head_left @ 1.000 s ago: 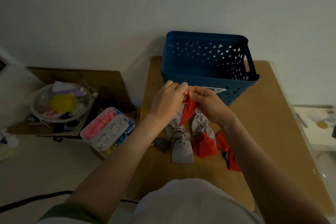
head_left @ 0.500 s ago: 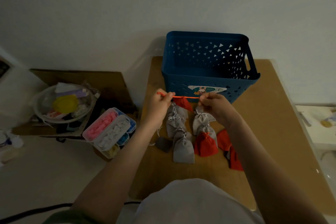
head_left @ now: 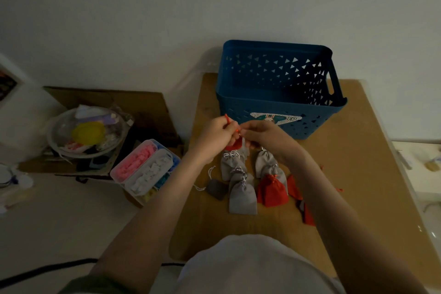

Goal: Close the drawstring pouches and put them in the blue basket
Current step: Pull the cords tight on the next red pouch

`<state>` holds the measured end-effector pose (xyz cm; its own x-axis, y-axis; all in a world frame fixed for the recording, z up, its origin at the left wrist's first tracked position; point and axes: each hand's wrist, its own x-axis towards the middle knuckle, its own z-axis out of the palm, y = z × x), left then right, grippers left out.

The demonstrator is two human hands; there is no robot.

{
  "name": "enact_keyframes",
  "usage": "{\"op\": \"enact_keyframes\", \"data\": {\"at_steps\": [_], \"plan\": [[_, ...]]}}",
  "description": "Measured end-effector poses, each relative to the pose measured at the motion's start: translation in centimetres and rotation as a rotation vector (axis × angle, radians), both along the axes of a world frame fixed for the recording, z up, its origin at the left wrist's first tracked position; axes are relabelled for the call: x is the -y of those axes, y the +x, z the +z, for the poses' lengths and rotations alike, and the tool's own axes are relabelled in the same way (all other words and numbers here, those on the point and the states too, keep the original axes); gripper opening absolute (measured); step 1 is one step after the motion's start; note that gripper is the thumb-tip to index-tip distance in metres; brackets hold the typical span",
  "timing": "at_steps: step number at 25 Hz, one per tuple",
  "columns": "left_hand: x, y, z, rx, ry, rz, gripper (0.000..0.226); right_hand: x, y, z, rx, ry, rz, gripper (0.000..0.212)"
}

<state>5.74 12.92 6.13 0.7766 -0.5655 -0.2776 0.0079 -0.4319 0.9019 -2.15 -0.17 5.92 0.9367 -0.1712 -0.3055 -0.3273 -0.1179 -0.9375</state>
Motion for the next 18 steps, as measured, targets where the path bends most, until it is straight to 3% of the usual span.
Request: {"op": "enact_keyframes", "data": {"at_steps": [3, 7, 12, 15, 18], "plan": [[0.6, -0.1, 0.5, 0.058, -0.026, 0.003, 0.017, -0.4, 0.1, -0.3, 0.023, 0.080, -0.020, 0.010], [-0.1, 0.4, 0.9, 0.158, -0.203, 0.067, 0.009, 0.0, -0.2, -0.3, 0.067, 0.129, 0.015, 0.014], [-0.2, 0.8, -0.8, 0.398, -0.229, 0.157, 0.002, 0.3, -0.2, -0.2, 0.211, 0.408, -0.064, 0.016], [0.5, -0.3, -0.9, 0.300, -0.271, 0.151, 0.002, -0.2, 0.1, -0.4, 0.277, 0.464, -0.123, 0.015], [0.5, -1.0, -1.1, 0.262, -0.232, 0.138, 0.003, -0.4, 0.1, -0.5, 0.273, 0.374, -0.154, 0.017]]}}
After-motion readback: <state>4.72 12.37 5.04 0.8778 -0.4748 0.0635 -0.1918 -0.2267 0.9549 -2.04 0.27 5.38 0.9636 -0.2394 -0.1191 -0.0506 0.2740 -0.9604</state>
